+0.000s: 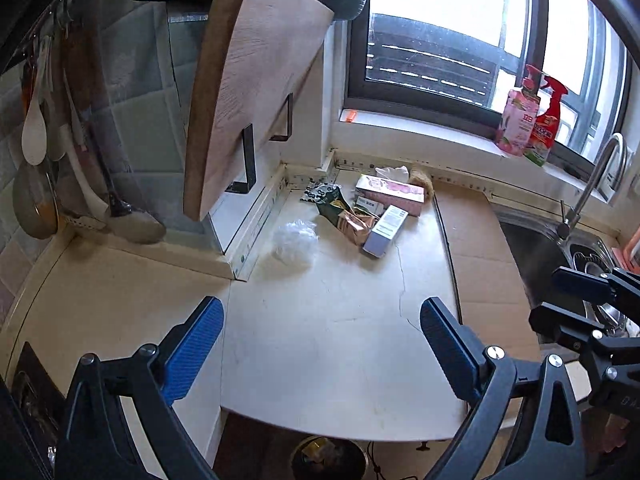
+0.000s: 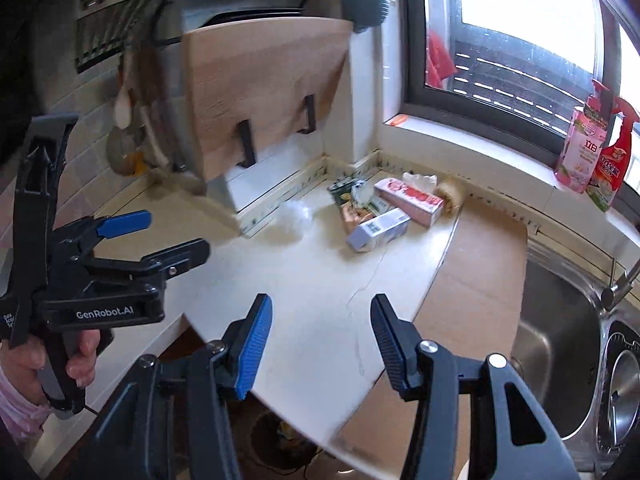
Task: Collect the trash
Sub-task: 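Raise both open tools back to the counter trash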
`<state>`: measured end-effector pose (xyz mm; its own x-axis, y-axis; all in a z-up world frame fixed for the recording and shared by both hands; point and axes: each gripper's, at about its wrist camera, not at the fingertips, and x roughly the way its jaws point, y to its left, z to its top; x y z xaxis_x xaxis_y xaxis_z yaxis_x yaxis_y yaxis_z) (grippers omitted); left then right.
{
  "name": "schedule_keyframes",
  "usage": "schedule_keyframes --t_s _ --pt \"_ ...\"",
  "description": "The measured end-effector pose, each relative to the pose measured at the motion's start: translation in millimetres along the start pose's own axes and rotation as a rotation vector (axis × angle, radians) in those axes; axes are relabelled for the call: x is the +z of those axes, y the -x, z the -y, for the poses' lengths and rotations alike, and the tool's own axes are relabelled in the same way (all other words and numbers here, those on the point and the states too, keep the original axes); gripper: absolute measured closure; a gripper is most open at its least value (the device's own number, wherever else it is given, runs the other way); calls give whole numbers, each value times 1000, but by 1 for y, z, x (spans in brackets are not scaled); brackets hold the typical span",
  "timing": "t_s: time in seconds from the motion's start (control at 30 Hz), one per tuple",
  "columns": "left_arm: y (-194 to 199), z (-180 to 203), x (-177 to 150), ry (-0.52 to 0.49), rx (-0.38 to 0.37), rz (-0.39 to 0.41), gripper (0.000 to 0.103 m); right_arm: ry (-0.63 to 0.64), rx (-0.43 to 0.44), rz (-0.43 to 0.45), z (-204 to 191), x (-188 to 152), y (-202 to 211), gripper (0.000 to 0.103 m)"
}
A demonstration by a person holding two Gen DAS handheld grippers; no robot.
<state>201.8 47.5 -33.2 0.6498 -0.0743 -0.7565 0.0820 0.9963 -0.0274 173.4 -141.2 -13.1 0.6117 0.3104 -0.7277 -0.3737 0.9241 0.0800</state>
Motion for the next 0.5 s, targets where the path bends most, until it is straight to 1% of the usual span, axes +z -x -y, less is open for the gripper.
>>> schedule_keyframes --t_s 0.1,0.17,0.27,0.4,0.5 --pt "-32 -5 17 11 22 -14 5 -48 -32 -21 26 22 -29 51" --pt "-54 -6 25 7 32 -16 5 -85 -45 -41 42 30 -49 51" --pt "-89 -4 31 -11 68 -29 5 -146 -49 -69 67 39 -84 51" --pt "-133 -2 32 -23 148 -35 5 -240 -43 -111 92 47 -133 51" --pt "-162 -1 32 -19 165 -48 5 -315 -2 -146 103 52 -167 51"
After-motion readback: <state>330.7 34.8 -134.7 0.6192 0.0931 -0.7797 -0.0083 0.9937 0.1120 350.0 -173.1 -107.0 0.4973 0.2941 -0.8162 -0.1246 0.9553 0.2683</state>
